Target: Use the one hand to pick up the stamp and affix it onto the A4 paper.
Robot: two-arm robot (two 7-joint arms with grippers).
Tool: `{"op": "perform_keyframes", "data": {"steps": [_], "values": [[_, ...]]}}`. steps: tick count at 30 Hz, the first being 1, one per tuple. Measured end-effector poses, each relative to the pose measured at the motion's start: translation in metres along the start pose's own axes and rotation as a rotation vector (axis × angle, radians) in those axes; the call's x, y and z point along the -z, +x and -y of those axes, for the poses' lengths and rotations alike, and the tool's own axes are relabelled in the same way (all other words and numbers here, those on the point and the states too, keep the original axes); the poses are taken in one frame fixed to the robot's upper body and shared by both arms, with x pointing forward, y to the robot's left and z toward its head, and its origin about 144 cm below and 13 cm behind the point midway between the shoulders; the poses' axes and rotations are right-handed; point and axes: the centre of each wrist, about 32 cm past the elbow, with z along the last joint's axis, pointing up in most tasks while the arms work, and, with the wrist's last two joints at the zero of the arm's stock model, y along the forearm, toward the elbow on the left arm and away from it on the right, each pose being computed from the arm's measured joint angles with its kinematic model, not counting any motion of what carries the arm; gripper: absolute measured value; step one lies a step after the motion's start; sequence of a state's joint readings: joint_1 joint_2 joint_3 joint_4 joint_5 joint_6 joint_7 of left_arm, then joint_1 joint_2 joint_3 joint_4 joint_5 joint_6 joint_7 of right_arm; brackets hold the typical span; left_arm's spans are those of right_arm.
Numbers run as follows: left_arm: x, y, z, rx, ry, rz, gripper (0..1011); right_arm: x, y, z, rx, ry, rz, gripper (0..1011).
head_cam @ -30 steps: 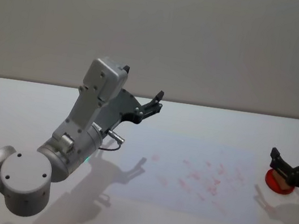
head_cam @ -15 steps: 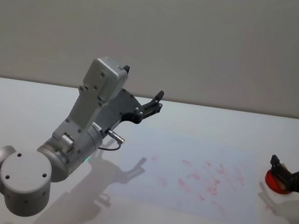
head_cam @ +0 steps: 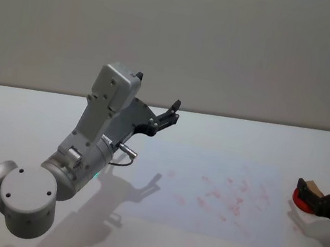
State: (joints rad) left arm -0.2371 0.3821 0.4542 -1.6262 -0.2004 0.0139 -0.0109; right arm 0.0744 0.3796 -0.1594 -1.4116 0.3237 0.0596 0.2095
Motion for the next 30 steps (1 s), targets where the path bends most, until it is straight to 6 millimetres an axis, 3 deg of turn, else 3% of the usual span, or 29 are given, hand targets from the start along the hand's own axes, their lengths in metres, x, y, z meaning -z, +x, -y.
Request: {"op": "perform_keyframes", "data": {"steps": [30], "values": [[0.0000,0.0000,0.0000,0.000,0.000,0.000,1001,0.0045,0.0028,-0.0096,0.009,-0.073,0.008,1001]]}}
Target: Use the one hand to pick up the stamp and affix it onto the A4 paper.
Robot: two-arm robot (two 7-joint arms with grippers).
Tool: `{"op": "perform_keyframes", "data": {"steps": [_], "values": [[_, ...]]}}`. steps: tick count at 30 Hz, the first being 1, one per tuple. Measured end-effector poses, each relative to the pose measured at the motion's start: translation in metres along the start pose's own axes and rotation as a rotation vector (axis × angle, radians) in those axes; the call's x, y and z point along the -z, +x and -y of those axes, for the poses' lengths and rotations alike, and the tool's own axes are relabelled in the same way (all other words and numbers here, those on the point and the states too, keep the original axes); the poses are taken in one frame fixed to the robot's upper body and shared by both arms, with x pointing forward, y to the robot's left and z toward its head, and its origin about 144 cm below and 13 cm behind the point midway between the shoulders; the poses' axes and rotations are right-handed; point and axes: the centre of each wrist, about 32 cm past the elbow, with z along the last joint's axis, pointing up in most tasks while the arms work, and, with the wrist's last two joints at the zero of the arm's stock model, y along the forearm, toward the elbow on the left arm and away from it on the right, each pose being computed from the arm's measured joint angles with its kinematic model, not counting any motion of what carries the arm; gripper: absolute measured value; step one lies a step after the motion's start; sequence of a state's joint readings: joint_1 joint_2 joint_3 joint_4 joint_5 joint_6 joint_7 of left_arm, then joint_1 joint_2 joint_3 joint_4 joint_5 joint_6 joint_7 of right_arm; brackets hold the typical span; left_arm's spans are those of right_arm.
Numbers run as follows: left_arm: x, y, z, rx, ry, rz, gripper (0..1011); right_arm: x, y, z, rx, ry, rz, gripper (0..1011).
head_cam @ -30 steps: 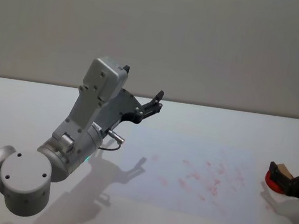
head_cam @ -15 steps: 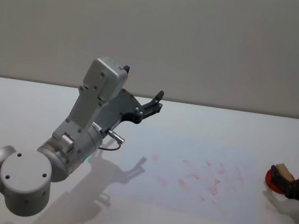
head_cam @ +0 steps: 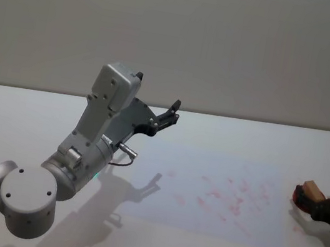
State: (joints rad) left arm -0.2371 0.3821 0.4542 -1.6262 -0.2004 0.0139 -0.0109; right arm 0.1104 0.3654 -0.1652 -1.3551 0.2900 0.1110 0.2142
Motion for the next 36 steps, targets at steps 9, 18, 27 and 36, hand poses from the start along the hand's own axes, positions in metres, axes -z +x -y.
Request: {"op": "perform_keyframes", "data": {"steps": [9,18,27,36], "values": [[0.0000,0.0000,0.0000,0.000,0.000,0.000,1001,-0.0002,-0.0017,-0.0025,0.002,-0.021,-0.001,987],[0.0000,0.0000,0.0000,0.000,0.000,0.000,1001,-0.0010,-0.0033,-0.0045,0.006,-0.030,-0.002,794],[0.0000,0.0000,0.0000,0.000,0.000,0.000,1001,-0.0019,-0.0054,-0.0063,0.004,-0.031,-0.001,481],[0.0000,0.0000,0.0000,0.000,0.000,0.000,1000,-0.0023,-0.0076,-0.0071,-0.004,-0.029,-0.003,218]]}}
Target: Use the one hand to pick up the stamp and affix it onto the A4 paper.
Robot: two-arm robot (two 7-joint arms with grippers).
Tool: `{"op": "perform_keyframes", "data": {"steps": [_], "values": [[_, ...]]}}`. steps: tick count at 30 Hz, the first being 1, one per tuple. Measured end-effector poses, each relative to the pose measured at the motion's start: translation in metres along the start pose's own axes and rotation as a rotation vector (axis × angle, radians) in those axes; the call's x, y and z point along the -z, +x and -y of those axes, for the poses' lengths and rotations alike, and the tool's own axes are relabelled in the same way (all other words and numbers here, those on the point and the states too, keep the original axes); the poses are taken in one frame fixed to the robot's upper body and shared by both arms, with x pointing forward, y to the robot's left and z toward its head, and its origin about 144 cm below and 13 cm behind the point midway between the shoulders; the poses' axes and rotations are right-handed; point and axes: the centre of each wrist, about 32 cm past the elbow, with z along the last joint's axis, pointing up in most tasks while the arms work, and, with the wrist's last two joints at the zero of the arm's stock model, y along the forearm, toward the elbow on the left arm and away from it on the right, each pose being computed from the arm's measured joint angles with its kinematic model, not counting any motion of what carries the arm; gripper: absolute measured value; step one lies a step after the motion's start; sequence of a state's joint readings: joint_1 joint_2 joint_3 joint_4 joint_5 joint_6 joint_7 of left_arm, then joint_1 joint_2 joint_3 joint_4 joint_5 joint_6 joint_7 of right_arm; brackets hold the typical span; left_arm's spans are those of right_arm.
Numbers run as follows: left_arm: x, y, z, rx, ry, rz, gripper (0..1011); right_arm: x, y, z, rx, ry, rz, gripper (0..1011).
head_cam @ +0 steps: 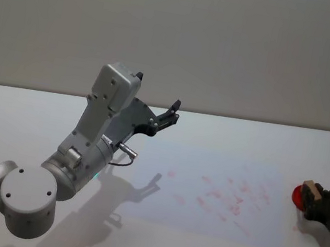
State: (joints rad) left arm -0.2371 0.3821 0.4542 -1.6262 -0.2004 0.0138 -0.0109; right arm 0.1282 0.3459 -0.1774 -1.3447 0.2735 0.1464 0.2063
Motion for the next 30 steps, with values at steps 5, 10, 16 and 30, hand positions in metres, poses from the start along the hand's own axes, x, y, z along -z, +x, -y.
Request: {"op": "perform_keyframes", "data": {"steps": [5,10,16,30], "values": [[0.000,0.000,0.000,0.000,0.000,0.000,1001,-0.001,-0.001,0.000,-0.006,0.004,-0.001,219],[0.000,0.000,0.000,0.000,0.000,0.000,1001,-0.003,-0.003,0.000,-0.013,0.014,-0.008,219],[0.000,0.000,0.000,0.000,0.000,0.000,1001,-0.009,-0.006,-0.001,-0.026,0.036,-0.018,219],[0.000,0.000,0.000,0.000,0.000,0.000,1001,-0.026,-0.025,-0.004,-0.121,0.089,-0.029,219]]}}
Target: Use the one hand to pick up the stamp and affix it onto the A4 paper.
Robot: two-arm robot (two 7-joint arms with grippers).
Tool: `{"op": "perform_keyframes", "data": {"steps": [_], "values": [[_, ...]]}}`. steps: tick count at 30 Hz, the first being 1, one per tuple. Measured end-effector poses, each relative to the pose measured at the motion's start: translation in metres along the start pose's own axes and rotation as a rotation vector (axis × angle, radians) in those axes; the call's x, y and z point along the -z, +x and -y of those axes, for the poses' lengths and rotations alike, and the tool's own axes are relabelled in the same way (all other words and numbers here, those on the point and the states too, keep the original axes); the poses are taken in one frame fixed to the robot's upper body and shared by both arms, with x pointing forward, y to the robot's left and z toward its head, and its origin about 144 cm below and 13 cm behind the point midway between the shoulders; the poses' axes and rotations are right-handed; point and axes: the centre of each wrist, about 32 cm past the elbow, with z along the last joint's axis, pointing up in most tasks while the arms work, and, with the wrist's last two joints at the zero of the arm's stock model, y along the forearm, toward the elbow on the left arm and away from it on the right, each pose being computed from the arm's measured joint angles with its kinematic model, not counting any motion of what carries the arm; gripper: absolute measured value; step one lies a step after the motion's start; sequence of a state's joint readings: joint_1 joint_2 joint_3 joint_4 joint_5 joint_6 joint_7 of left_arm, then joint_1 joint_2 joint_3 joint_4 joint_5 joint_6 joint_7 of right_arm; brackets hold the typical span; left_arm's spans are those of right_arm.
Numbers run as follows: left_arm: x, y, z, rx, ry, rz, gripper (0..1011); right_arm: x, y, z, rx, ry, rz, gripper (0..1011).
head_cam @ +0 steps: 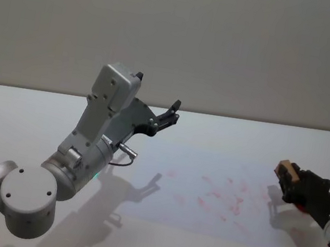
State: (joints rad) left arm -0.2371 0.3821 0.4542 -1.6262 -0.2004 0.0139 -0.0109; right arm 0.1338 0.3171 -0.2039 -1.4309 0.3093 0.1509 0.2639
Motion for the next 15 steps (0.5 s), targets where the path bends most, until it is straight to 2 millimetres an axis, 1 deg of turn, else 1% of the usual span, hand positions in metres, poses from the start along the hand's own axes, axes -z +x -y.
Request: {"op": "perform_keyframes", "data": {"steps": [7,15], "values": [[0.000,0.000,0.000,0.000,0.000,0.000,1001,0.004,-0.010,0.002,-0.046,-0.015,0.008,219],[0.000,0.000,0.000,0.000,0.000,0.000,1001,0.011,-0.016,0.003,-0.073,-0.041,0.029,219]]}}
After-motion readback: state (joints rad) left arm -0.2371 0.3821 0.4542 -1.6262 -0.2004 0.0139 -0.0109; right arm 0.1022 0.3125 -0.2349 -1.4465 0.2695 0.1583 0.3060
